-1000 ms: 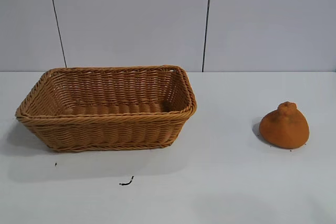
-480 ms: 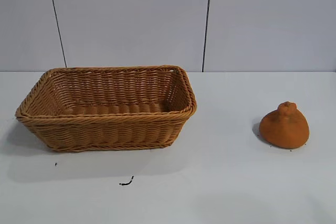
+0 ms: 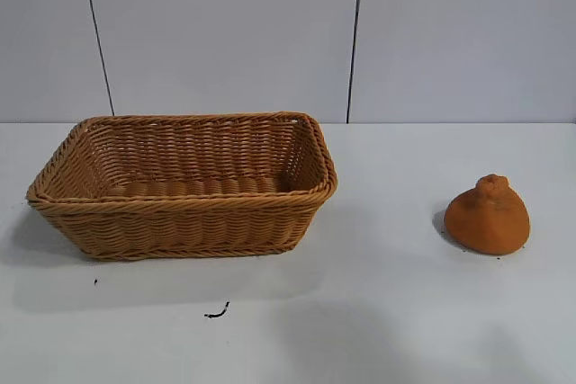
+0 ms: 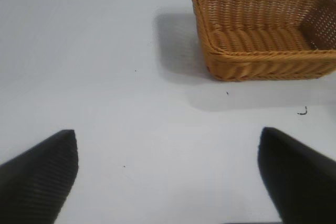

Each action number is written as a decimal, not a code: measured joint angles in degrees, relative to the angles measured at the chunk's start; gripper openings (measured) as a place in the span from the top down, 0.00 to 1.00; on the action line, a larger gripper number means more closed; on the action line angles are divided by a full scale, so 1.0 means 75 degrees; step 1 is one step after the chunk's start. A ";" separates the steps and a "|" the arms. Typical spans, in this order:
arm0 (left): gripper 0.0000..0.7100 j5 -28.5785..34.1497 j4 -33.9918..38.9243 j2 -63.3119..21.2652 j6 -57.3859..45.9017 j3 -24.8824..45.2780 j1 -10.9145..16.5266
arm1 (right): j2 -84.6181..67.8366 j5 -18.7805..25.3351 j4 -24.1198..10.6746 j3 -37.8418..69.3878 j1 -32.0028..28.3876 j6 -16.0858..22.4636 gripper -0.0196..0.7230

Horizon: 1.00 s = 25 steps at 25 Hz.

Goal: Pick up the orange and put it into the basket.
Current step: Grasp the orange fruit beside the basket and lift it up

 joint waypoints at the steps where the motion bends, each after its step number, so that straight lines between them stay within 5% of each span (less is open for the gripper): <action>1: 0.06 0.0000 0.0000 0.0000 0.0000 0.0000 0.0000 | 0.0431 0.0000 0.0050 -0.0411 0.0000 -0.0003 0.04; 10: 0.06 0.0000 0.0000 0.0000 0.0000 0.0000 0.0000 | 0.3975 0.0138 0.0084 -0.2491 0.0000 -0.0009 0.04; 19: 0.06 0.0009 0.0000 0.0000 0.0000 0.0000 0.0000 | 0.5834 0.0045 0.0084 -0.2551 0.0000 -0.0009 0.04; 25: 0.06 0.0009 0.0000 0.0000 0.0000 0.0000 0.0000 | 0.6600 -0.0530 0.0084 -0.2551 0.0000 -0.0009 0.04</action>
